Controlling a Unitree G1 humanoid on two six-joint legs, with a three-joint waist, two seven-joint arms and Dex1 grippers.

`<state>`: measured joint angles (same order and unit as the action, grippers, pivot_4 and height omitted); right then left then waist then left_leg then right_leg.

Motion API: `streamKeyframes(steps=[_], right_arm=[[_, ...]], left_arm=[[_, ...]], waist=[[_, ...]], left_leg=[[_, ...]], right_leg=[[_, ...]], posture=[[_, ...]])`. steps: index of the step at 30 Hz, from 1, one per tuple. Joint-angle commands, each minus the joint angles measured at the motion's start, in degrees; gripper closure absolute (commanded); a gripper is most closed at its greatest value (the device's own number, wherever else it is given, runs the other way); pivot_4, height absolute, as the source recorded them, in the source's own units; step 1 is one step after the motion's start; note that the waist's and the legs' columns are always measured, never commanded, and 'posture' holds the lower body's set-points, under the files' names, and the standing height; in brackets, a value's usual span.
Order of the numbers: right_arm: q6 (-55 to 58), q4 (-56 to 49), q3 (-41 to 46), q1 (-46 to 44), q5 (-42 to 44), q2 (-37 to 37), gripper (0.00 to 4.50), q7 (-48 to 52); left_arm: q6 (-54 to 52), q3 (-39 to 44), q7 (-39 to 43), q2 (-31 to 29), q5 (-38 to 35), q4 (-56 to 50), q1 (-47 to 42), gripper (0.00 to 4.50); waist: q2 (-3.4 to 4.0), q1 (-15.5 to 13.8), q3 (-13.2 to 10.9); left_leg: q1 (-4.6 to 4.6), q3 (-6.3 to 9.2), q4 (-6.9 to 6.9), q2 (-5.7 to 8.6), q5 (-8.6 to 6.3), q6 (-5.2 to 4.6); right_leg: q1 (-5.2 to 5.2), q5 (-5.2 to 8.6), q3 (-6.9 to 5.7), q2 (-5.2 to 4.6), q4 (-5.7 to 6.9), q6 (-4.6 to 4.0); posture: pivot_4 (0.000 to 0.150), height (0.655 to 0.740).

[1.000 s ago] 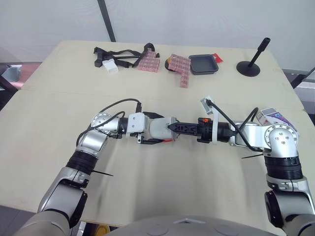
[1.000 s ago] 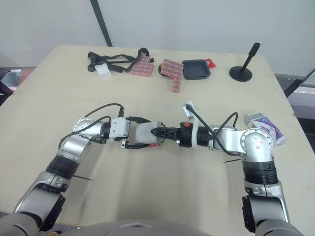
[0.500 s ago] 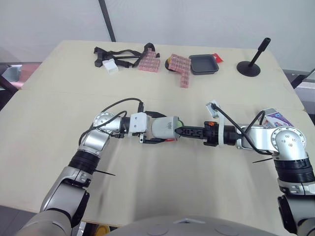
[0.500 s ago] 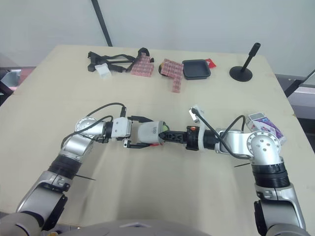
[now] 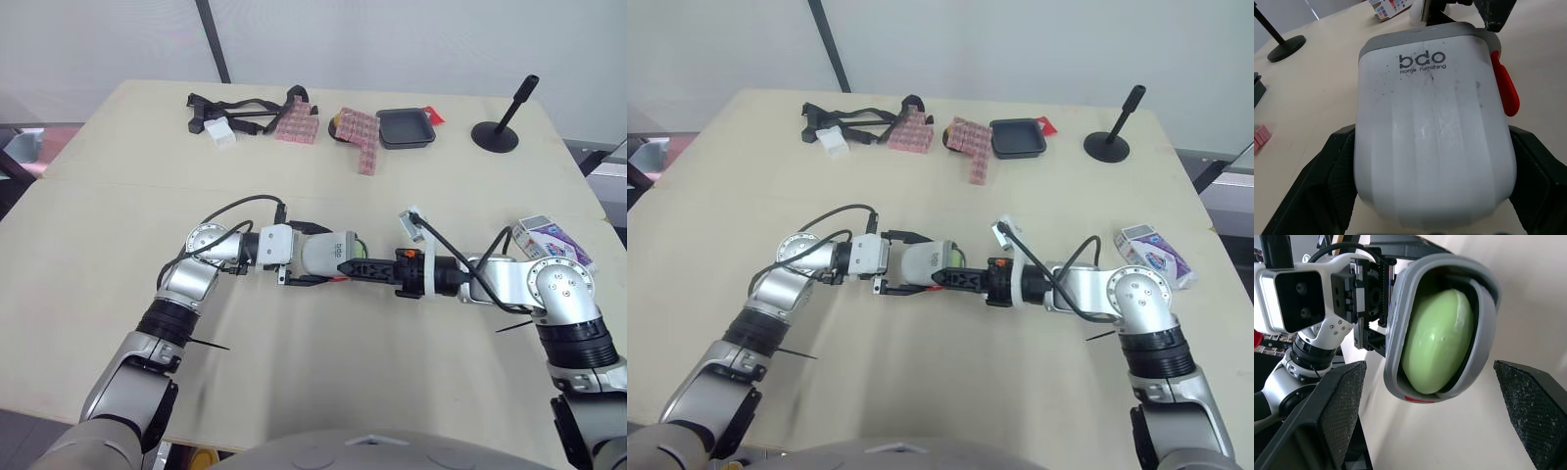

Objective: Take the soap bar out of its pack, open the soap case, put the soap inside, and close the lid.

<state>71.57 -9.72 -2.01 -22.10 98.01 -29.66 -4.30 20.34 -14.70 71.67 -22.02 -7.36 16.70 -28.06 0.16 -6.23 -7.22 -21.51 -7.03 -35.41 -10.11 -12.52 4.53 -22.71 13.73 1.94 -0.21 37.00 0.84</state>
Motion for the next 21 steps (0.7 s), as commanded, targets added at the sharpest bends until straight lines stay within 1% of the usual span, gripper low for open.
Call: streamKeyframes(steps=[1, 17, 19, 21], right_arm=[[-1.3, -0.2, -0.2, -1.4, 0.1, 0.5, 0.03, 0.9], [-1.4, 0.6, -1.9, -2.4, -0.6, 2.8, 0.03, 1.4], [-1.4, 0.4, -2.0, -2.6, -1.2, 2.9, 0.57, 1.6], [-1.4, 0.4, -1.9, -2.6, -1.4, 3.0, 1.25, 1.7]], left_arm=[[0.2, 0.4, -0.3, -0.2, -1.7, -2.8, -0.4, 1.01], [-0.1, 0.4, -1.0, -0.3, -1.5, -3.2, -0.3, 1.01], [-0.1, 0.5, -1.1, -0.3, -1.5, -3.2, -0.3, 1.01], [-0.1, 0.5, -1.1, -0.3, -1.5, -3.2, -0.3, 1.01]], waist=[[0.0, 0.0, 0.0], [0.0, 0.0, 0.0], [0.0, 0.0, 0.0], [0.0, 0.0, 0.0]], left_leg=[[0.0, 0.0, 0.0, 0.0, 0.0, 0.0], [0.01, 0.01, 0.01, 0.0, 0.0, 0.0], [0.01, 0.01, 0.01, 0.01, 0.0, 0.0], [0.01, 0.01, 0.01, 0.01, 0.0, 0.0]], right_leg=[[0.0, 0.0, 0.0, 0.0, 0.0, 0.0], [0.0, 0.0, -0.02, -0.01, 0.01, 0.0], [0.0, 0.0, -0.02, -0.01, 0.01, 0.0], [0.0, 0.0, -0.02, 0.0, 0.01, 0.0]], posture=[[0.15, 0.74], [0.15, 0.74], [0.15, 0.74], [0.15, 0.74]])
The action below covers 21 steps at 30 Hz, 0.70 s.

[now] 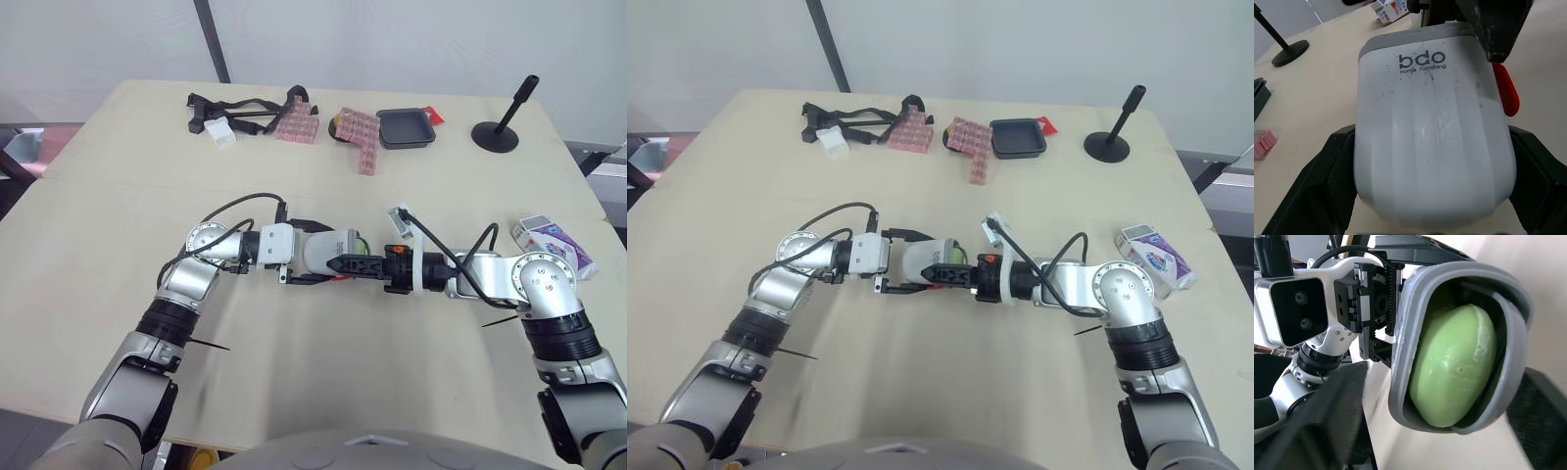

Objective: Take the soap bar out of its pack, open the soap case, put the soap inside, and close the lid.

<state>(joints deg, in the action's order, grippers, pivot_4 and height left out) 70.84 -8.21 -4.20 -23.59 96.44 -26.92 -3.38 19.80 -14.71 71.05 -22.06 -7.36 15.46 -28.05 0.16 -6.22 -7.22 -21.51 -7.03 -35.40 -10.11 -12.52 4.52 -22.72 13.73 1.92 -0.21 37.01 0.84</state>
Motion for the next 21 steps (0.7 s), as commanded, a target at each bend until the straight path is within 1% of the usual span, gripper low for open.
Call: streamKeyframes(steps=[1, 3, 4, 15, 16, 17, 21], right_arm=[[-0.8, -1.0, 0.3, -1.2, 0.2, 0.4, 1.53, 0.7], [-0.6, -1.0, 0.0, -1.2, 0.5, 0.7, 2.2, 0.7], [-0.6, -1.0, -0.2, -1.1, 0.9, 0.8, 2.31, 0.7], [-2.0, -0.2, -0.2, -0.7, 4.8, 1.9, 2.31, -1.1], [-2.1, -0.1, -0.1, -0.6, 4.9, 1.9, 2.31, -1.1], [-2.3, -0.1, 0.0, -0.6, 5.0, 2.0, 2.31, -1.1], [-2.9, -0.3, 0.8, -0.5, 4.8, 2.3, 2.31, -1.0]], left_arm=[[0.4, 0.4, -0.5, -0.2, -1.5, -2.0, -0.3, 1.01], [0.3, 0.3, -0.7, -0.1, -1.5, -2.2, -0.3, 1.01], [0.3, 0.3, -0.8, 0.0, -1.5, -2.2, -0.3, 1.01], [1.5, 0.0, -0.6, -0.4, -1.3, -1.8, -0.3, 1.01], [1.4, 0.1, -0.9, -0.5, -1.0, -1.6, -0.4, 0.51], [0.7, 0.1, -0.4, -0.6, -1.4, -1.4, -0.6, 0.2], [0.7, -0.3, 0.7, -1.7, -0.8, -0.5, -0.9, 0.2]], waist=[[0.0, 0.0, 0.0], [0.0, 0.0, 0.0], [0.0, 0.0, 0.0], [0.0, 0.0, 0.0], [0.0, 0.0, 0.0], [0.0, 0.0, 0.0], [0.0, 0.0, 0.0]], left_leg=[[0.0, 0.0, 0.0, 0.0, 0.0, 0.0], [0.0, 0.0, 0.0, 0.0, 0.0, 0.0], [0.0, 0.0, 0.0, -0.01, 0.0, 0.0], [0.01, 0.0, 0.0, 0.0, 0.0, 0.0], [0.0, 0.0, 0.0, 0.0, 0.0, 0.0], [0.0, 0.0, 0.0, 0.0, 0.0, 0.0], [0.01, 0.0, 0.0, 0.0, 0.0, 0.0]], right_leg=[[0.0, 0.0, 0.0, 0.0, 0.0, 0.0], [0.0, 0.0, 0.0, 0.0, 0.0, 0.0], [0.0, 0.0, 0.0, 0.0, 0.0, 0.0], [0.0, 0.0, 0.0, 0.0, 0.0, 0.0], [0.0, 0.0, -0.01, 0.0, 0.0, 0.0], [0.0, 0.0, -0.01, 0.0, 0.0, 0.0], [-0.01, 0.0, -0.01, 0.0, 0.0, 0.0]], posture=[[0.15, 0.74], [0.15, 0.74], [0.15, 0.74], [0.15, 0.74], [0.15, 0.74], [0.15, 0.74], [0.15, 0.74]])
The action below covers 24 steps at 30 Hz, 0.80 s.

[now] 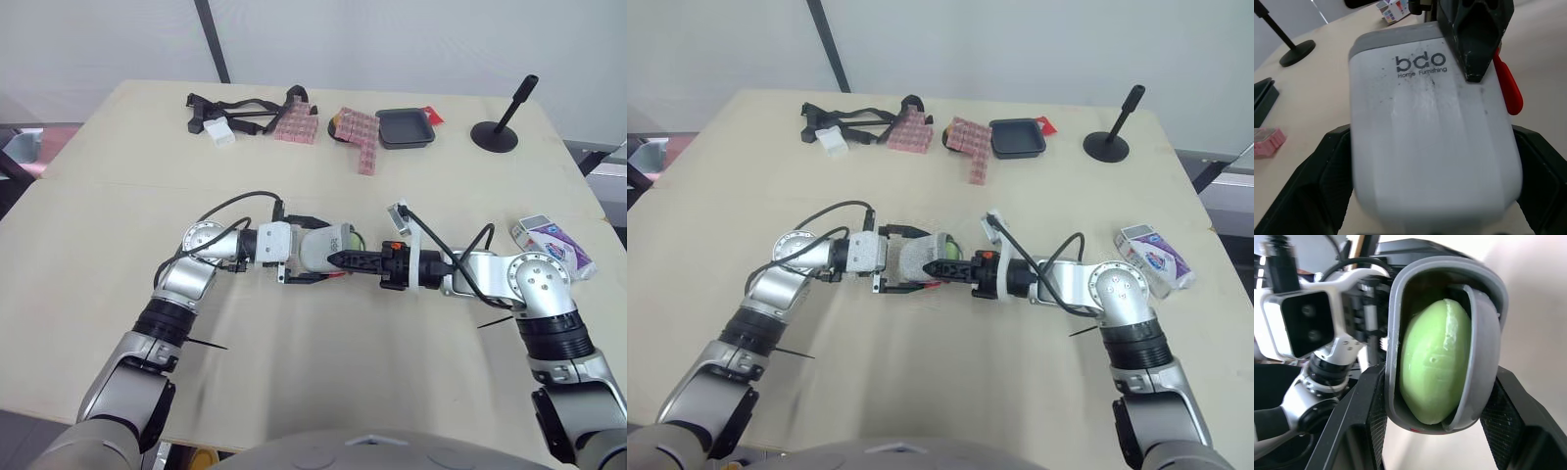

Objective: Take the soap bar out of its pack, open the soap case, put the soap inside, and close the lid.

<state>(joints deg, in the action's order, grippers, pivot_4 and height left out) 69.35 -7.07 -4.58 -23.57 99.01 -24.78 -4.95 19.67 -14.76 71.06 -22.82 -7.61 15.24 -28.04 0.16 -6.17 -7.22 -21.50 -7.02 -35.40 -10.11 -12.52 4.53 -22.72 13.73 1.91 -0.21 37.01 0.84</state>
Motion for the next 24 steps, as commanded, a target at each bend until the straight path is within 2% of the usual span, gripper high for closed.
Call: streamKeyframes(steps=[1, 8, 15, 18, 21, 24], right_arm=[[-1.8, -1.5, 1.5, -0.5, 2.0, 0.1, 2.31, 0.6], [-3.1, -0.6, 4.5, -1.0, -0.6, -2.3, 2.31, 1.5], [-2.3, -1.1, 7.7, -3.9, -5.7, -8.6, 2.31, 4.3], [-0.9, -4.4, 7.0, -6.5, -12.1, -14.1, 2.31, 8.5], [-1.3, -12.9, 2.9, -8.7, -24.7, -24.4, 2.31, 17.2], [-1.9, -18.7, 1.1, -7.9, -30.9, -31.7, 2.31, 24.8]], left_arm=[[1.4, -0.1, 0.7, -1.2, -0.3, 0.0, -0.9, 0.2], [5.4, 1.1, -1.5, -3.0, 2.2, 2.8, -1.2, 0.2], [0.2, 1.2, -2.4, -6.7, 2.5, 2.6, -1.1, 0.2], [-4.5, 2.7, -2.6, -6.9, -0.3, 0.8, -1.2, 0.2], [-14.8, 4.9, -1.8, -7.8, -5.3, -2.9, -1.0, 0.2], [-21.4, 7.2, -0.7, -9.2, -10.4, -7.1, 0.6, 0.2]], waist=[[0.0, 0.0, 0.0], [0.0, 0.0, 0.0], [0.0, 0.0, 0.0], [0.01, -0.1, 0.0], [0.07, -0.4, -0.1], [0.04, -0.6, -0.1]], left_leg=[[0.0, 0.0, 0.0, 0.0, 0.0, 0.0], [-0.01, 0.0, 0.0, 0.0, 0.0, 0.0], [-0.01, 0.01, 0.0, 0.01, 0.0, 0.0], [-0.01, 0.02, 0.02, 0.02, 0.0, 0.0], [-0.08, 0.06, 0.03, 0.07, 0.0, 0.0], [-0.07, 0.09, 0.09, 0.01, -0.04, 0.06]], right_leg=[[0.0, 0.0, 0.0, 0.0, 0.0, 0.0], [0.0, 0.0, -0.01, 0.0, -0.01, 0.0], [-0.01, 0.0, -0.02, -0.01, -0.02, 0.01], [0.0, 0.0, -0.03, 0.0, -0.02, 0.0], [-0.03, 0.0, -0.04, 0.01, -0.06, 0.01], [0.02, 0.0, -0.04, 0.08, -0.16, 0.02]], posture=[[0.15, 0.74], [0.15, 0.74], [0.15, 0.74], [0.15, 0.74], [0.15, 0.74], [0.15, 0.74]])
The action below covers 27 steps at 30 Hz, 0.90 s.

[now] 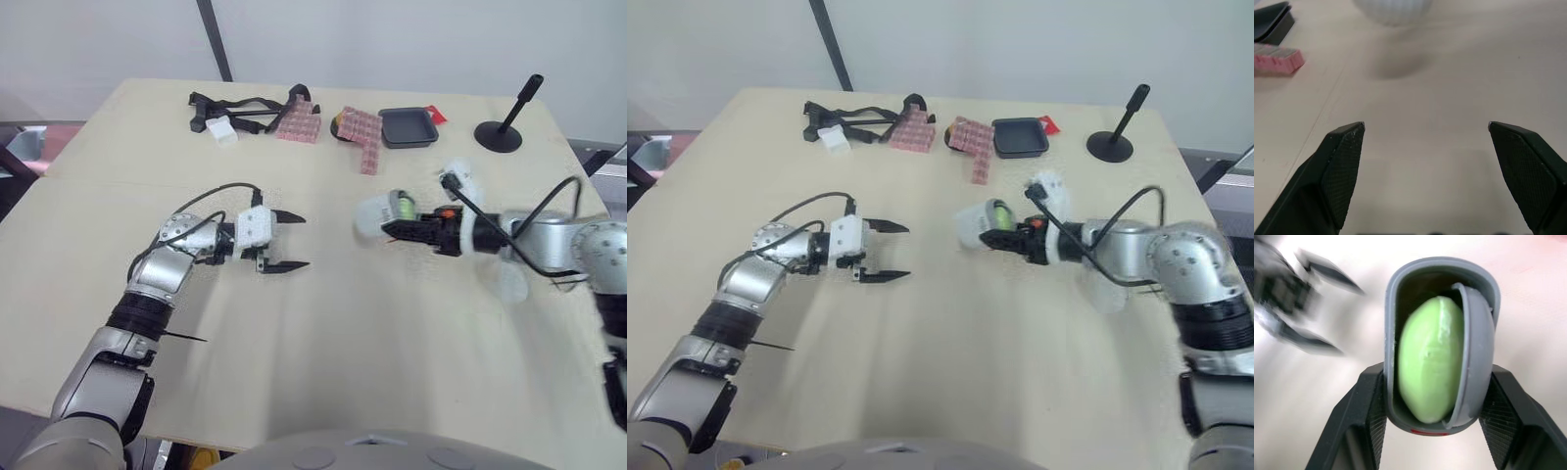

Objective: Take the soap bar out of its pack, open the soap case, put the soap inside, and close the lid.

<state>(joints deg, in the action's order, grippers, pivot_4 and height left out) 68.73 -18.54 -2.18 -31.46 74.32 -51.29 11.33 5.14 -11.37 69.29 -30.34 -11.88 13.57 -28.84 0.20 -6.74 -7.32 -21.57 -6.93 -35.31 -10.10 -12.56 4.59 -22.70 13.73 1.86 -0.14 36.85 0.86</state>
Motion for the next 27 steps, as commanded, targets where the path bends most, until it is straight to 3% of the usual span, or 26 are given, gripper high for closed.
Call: streamKeyframes(steps=[1, 7, 12, 17, 27], right_arm=[[-1.7, -9.0, -1.6, 0.6, -8.1, -7.1, 2.31, 10.8], [-6.0, -18.2, -3.6, 4.1, -17.5, -12.7, 2.31, 20.2], [-8.0, -20.6, -9.6, -0.4, -26.5, -13.3, 2.31, 25.5], [-3.5, -19.6, -19.8, -8.5, -33.3, -10.7, 2.31, 29.0], [0.0, -17.5, -29.0, -17.5, -42.4, -3.9, 2.31, 32.4]], left_arm=[[-9.2, 4.6, 1.5, -2.3, -7.9, -6.8, 2.1, 0.2], [-18.4, 6.9, 1.6, -4.3, -13.2, -12.7, 4.6, 0.2], [-20.9, 5.6, 1.5, -2.7, -13.6, -14.8, 2.7, 0.2], [-20.5, 2.1, 0.9, 0.3, -11.5, -17.2, 0.5, 0.2], [-19.4, -2.6, 0.5, 4.0, -8.5, -15.6, -3.1, 0.2]], waist=[[0.0, 0.0, 0.0], [0.0, -0.2, 0.0], [0.0, 0.0, 0.0], [0.0, 0.5, 0.0], [0.01, 0.6, 0.0]], left_leg=[[-0.01, 0.0, 0.03, -0.02, -0.04, 0.06], [0.06, 0.0, 0.1, -0.07, -0.08, 0.09], [0.13, -0.02, 0.06, -0.23, -0.06, 0.07], [0.12, -0.03, 0.03, -0.16, -0.03, 0.06], [0.11, -0.1, -0.01, -0.16, -0.04, 0.09]], right_leg=[[0.05, 0.0, 0.01, 0.02, -0.09, 0.0], [0.12, 0.0, 0.0, 0.04, -0.3, 0.0], [0.12, 0.0, 0.03, -0.01, -0.34, 0.0], [0.15, 0.0, 0.07, 0.02, -0.18, -0.01], [0.18, 0.0, 0.24, 0.18, 0.03, -0.01]], posture=[[0.15, 0.74], [0.15, 0.74], [0.15, 0.74], [0.15, 0.74], [0.15, 0.74]])
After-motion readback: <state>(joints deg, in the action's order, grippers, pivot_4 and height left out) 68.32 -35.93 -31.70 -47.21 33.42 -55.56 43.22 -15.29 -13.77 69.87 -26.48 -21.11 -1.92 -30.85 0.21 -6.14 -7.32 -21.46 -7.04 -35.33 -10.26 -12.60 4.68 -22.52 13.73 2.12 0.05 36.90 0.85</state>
